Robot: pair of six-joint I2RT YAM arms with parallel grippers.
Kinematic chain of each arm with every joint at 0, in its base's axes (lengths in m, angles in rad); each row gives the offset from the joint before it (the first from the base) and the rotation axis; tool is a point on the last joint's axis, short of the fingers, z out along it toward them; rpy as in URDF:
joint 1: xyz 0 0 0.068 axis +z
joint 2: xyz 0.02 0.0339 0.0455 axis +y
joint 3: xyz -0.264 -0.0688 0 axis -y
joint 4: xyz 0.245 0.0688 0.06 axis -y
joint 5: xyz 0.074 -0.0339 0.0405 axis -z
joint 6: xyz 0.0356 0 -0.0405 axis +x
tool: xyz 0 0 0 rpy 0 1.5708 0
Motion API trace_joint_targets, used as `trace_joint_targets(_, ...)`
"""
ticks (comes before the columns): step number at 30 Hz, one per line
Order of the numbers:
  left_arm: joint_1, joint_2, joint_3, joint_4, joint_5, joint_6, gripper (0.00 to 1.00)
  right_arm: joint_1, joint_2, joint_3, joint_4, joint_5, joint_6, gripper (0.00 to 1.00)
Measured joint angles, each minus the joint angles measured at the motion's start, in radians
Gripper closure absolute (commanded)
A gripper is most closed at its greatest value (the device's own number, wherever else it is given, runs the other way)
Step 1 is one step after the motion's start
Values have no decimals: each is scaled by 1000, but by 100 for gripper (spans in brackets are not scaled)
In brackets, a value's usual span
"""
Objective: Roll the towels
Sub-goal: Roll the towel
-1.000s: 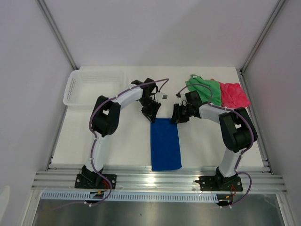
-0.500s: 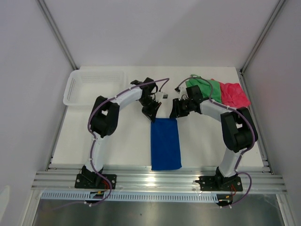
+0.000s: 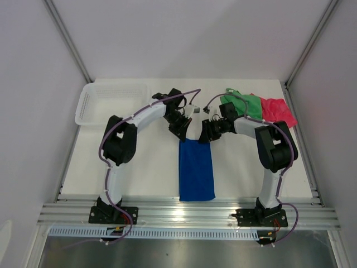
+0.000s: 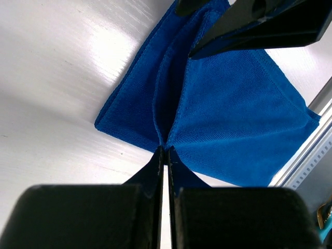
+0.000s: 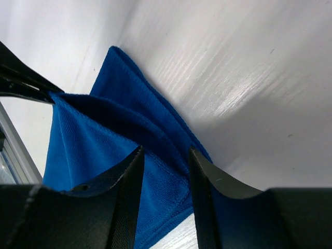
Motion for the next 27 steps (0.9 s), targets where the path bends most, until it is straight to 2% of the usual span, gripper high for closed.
trace_joint_targets(9,-1,0,-3,1,-54,0,99,-12,22,0,-26,-46,-47,58)
trace_joint_targets(15,-2,14,-3,1,-95,0,99,-16,22,6,-67,-42,-60,62)
trace_joint_targets(18,-2,27,-3,1,-108,0,99,-15,22,7,-88,-35,-69,70)
trace_joint_targets(20,-2,31,-3,1,-112,0,99,-14,22,7,-99,-28,-71,80)
trace_joint_targets(27,-2,31,-3,2,-112,0,99,-15,18,7,-108,-15,-64,94)
